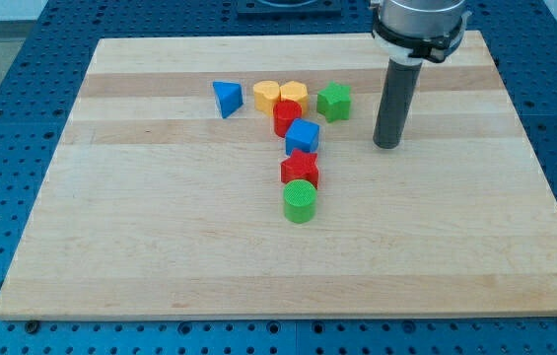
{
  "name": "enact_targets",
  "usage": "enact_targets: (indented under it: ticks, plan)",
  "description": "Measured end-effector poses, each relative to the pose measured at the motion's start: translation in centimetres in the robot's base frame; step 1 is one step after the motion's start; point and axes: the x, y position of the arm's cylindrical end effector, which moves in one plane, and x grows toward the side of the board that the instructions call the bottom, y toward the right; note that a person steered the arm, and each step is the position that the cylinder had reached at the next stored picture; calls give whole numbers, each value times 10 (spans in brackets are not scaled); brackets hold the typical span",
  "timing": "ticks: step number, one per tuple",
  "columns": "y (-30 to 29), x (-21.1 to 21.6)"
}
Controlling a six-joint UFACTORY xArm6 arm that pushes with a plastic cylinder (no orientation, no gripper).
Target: Move the red circle to the bottom left of the blue cube
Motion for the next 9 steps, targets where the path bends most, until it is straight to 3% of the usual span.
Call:
enact_targets:
  ticks: [1,3,4,6,9]
  plan:
    - [-3,0]
    - [-87,-5]
    - [-94,-27]
    - [-94,-30]
    - [-152,-32]
